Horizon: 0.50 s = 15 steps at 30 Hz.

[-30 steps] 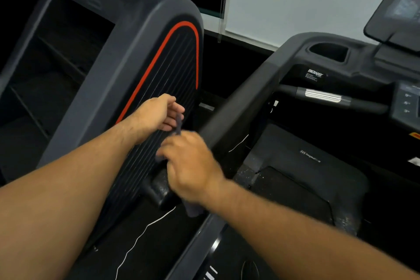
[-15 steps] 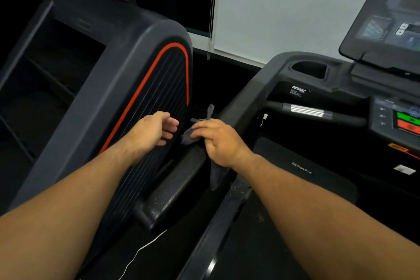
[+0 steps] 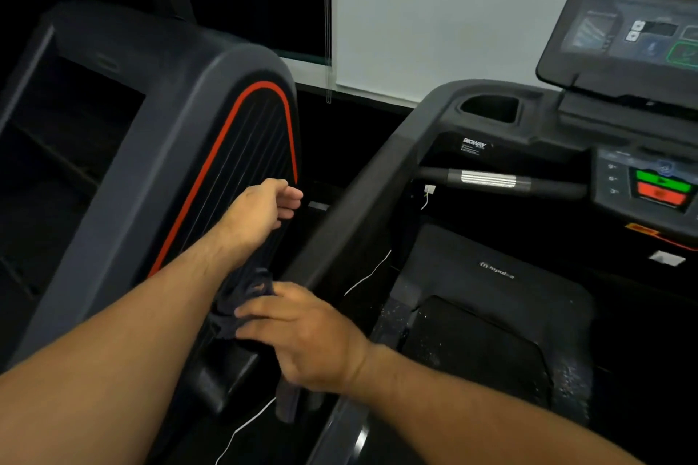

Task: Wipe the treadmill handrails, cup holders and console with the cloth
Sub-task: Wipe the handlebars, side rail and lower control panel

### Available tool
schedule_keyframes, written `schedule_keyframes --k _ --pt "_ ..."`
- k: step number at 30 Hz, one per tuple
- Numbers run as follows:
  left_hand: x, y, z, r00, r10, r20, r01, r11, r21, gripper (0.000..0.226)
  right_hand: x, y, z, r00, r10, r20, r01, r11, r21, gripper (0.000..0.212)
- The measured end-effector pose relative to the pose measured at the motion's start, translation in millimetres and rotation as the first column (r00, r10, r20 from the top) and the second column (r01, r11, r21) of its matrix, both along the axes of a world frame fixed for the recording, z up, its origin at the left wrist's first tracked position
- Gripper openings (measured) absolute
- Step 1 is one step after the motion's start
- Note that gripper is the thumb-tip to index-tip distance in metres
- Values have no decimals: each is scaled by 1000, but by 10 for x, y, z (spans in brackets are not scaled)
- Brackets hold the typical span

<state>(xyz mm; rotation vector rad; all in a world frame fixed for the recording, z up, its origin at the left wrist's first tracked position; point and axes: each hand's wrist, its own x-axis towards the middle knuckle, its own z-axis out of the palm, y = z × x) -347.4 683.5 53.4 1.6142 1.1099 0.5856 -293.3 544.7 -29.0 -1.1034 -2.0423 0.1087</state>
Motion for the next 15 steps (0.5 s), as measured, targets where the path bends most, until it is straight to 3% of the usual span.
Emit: schedule_keyframes --k 6,9,11,15 --pt "455 -64 78 1000 3 30 -5 996 88 40 685 296 215 989 -129 71 139 977 -165 38" --pt "699 -147 141 995 39 91 -50 991 125 38 1037 238 342 942 -294 -160 256 941 -220 39" --pt "941 -260 175 991 45 122 -58 993 106 36 1399 63 443 842 -426 -332 346 898 -273 37" --pt "1554 -634 145 992 -69 102 67 998 21 31 2082 -334 652 661 -571 -487 392 816 -426 35"
